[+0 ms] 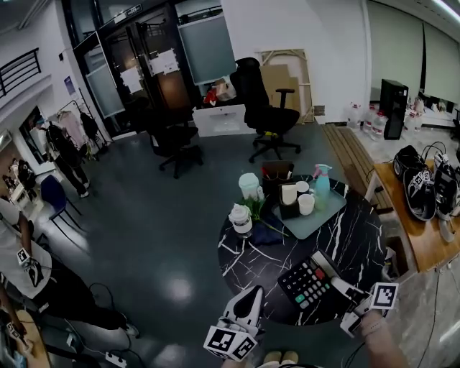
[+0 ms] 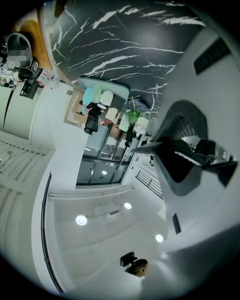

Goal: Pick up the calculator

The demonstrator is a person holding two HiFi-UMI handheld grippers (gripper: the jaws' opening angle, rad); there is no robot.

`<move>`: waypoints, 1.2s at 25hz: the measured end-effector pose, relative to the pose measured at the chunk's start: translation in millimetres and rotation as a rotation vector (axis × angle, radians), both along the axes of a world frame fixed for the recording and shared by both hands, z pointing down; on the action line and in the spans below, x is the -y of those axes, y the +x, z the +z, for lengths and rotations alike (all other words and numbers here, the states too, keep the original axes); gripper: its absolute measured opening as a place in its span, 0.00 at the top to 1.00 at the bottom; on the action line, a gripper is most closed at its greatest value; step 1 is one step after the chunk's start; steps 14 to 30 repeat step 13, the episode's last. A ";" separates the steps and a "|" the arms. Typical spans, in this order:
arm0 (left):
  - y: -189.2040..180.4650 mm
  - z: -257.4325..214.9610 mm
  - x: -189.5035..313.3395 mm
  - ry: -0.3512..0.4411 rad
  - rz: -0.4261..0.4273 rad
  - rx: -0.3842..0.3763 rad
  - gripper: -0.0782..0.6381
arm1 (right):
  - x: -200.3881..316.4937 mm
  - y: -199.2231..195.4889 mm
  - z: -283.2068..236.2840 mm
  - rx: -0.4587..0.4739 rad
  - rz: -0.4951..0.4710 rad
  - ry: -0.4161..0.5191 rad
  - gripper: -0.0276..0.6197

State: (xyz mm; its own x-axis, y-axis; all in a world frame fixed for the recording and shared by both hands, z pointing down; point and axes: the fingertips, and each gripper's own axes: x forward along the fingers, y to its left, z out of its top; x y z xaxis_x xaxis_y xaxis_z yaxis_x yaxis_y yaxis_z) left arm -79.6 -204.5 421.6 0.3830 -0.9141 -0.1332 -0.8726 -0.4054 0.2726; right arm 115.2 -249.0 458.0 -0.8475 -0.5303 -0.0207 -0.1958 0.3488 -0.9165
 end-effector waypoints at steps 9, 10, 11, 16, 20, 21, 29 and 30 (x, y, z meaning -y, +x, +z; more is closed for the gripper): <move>-30.3 -1.6 2.1 0.020 -0.078 0.009 0.88 | 0.9 -24.4 -6.0 0.055 -0.042 0.000 0.85; -31.8 -2.9 0.8 0.017 -0.080 0.009 0.88 | -0.1 -26.7 -6.7 0.060 -0.044 0.000 0.85; -32.6 -6.0 -1.0 0.013 -0.082 0.008 0.88 | -1.4 -28.9 -7.3 0.065 -0.046 -0.002 0.85; -32.6 -14.9 -4.9 0.003 -0.082 0.002 0.88 | -3.9 -33.2 -8.4 0.074 -0.049 -0.004 0.85; -32.6 -14.9 -4.9 0.003 -0.082 0.002 0.88 | -3.9 -33.2 -8.4 0.074 -0.049 -0.004 0.85; -32.6 -14.9 -4.9 0.003 -0.082 0.002 0.88 | -3.9 -33.2 -8.4 0.074 -0.049 -0.004 0.85; -32.6 -14.9 -4.9 0.003 -0.082 0.002 0.88 | -3.9 -33.2 -8.4 0.074 -0.049 -0.004 0.85; -32.6 -14.9 -4.9 0.003 -0.082 0.002 0.88 | -3.9 -33.2 -8.4 0.074 -0.049 -0.004 0.85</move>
